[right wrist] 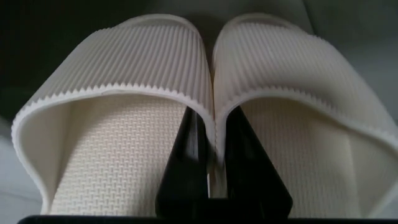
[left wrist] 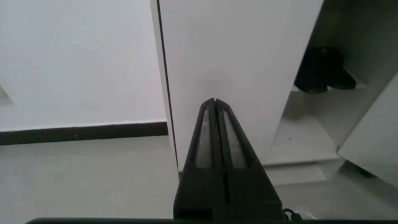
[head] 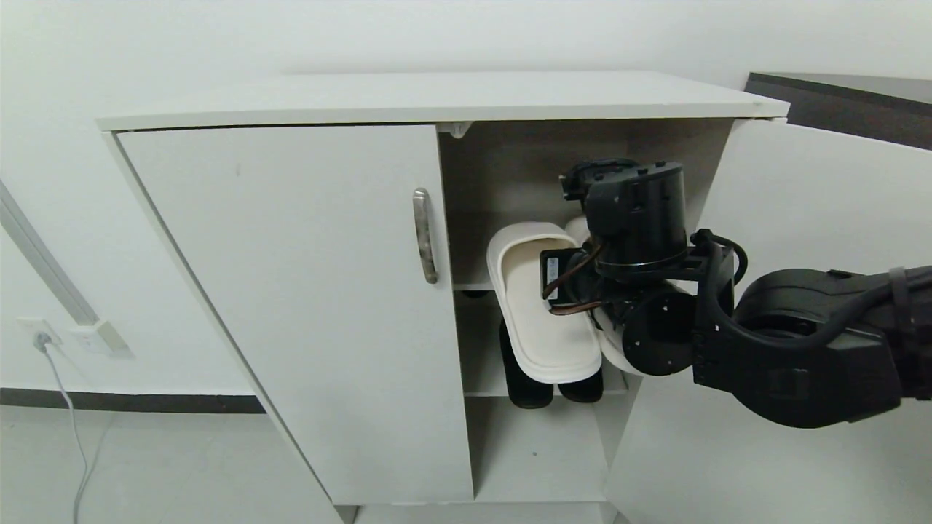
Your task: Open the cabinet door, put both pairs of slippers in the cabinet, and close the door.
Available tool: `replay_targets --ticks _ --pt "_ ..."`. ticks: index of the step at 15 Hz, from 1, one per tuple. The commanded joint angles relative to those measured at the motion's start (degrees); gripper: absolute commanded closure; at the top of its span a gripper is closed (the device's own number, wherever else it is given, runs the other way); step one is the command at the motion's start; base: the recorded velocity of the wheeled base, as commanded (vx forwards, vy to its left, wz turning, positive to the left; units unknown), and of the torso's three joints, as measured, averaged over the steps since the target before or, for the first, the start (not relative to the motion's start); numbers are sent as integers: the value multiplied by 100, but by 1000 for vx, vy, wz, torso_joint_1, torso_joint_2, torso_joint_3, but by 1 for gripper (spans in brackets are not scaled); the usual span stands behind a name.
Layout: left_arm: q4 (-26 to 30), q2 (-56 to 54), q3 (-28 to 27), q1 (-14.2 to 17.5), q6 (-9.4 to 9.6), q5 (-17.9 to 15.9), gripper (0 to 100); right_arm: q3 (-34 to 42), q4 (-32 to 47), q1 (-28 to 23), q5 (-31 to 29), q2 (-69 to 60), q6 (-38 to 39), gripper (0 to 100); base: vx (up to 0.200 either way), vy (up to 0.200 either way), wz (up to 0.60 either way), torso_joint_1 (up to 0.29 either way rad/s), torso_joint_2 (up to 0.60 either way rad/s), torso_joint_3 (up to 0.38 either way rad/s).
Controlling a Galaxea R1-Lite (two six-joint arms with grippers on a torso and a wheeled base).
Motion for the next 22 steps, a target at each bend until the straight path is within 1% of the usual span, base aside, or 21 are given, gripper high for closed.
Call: replay_targets --ticks 1,4,5,10,12,16,17,22 --pt "-3 -5 1 6 2 1 100 9 -19 -8 0 135 8 100 0 0 0 0 0 0" --pt "-3 4 1 6 2 1 100 -9 -116 -17 9 267 8 100 0 0 0 0 0 0" --pt "-3 -5 1 6 -7 9 100 -35 -397 -43 26 434 -9 100 0 0 0 0 0 0" --pt "-3 4 1 6 -7 9 100 -334 -309 -359 185 662 -27 100 0 0 0 0 0 0" --pt "-3 -5 1 6 -7 9 100 -615 -107 -474 220 794 -18 100 0 0 0 0 0 0" --pt "-3 -5 1 6 -7 9 100 -1406 359 -720 264 1128 -9 100 0 0 0 0 0 0" --pt "-3 -5 1 6 -7 18 100 -1485 421 -746 281 1163 -9 100 0 0 0 0 0 0" --pt "-3 4 1 6 -7 18 100 -2347 693 -1018 527 1568 0 100 0 0 0 0 0 0"
